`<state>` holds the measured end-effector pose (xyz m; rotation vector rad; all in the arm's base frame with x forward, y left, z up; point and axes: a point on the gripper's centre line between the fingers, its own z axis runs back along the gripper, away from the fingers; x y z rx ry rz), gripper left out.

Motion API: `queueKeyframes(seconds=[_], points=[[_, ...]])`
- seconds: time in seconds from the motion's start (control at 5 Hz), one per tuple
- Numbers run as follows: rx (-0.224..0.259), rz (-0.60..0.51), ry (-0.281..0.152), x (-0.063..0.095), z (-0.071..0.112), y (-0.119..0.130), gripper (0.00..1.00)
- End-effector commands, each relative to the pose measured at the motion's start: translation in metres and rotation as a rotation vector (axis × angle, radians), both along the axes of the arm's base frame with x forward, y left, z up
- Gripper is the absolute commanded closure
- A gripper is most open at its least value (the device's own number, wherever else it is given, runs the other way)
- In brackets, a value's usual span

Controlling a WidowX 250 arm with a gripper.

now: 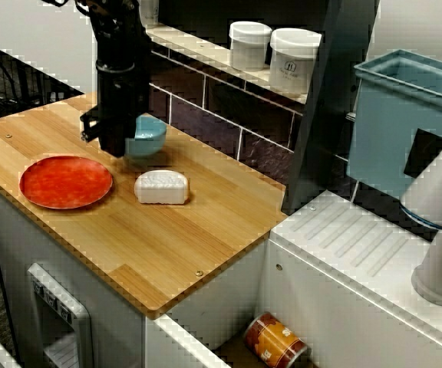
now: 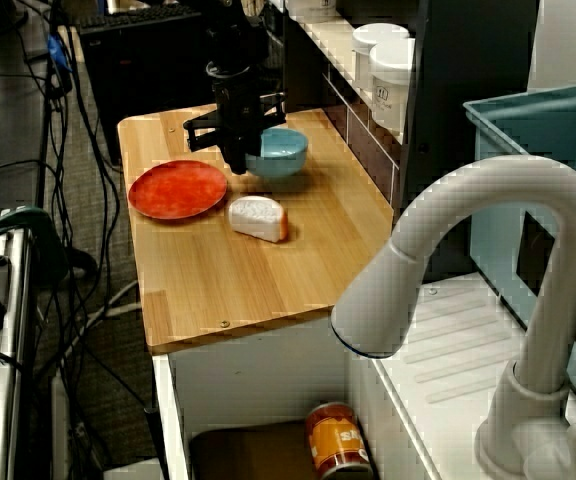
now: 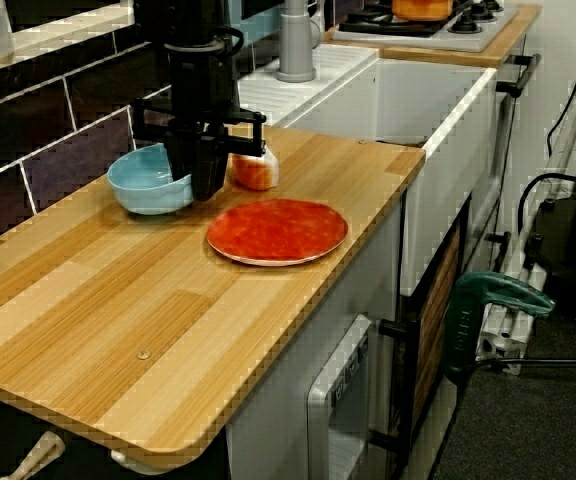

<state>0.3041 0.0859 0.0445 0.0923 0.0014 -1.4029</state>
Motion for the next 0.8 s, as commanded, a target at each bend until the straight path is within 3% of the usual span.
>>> queueKeyframes(seconds=[0.0, 0.4, 0.6], points=[[0.036, 0.089, -0.118, -0.018, 0.015, 0.031, 1.0], [-0.031, 0.2, -0.106, -0.023, 0.024, 0.075, 1.0], [-0.039, 0.258, -0.107, -0.027, 0.022, 0.096, 1.0]])
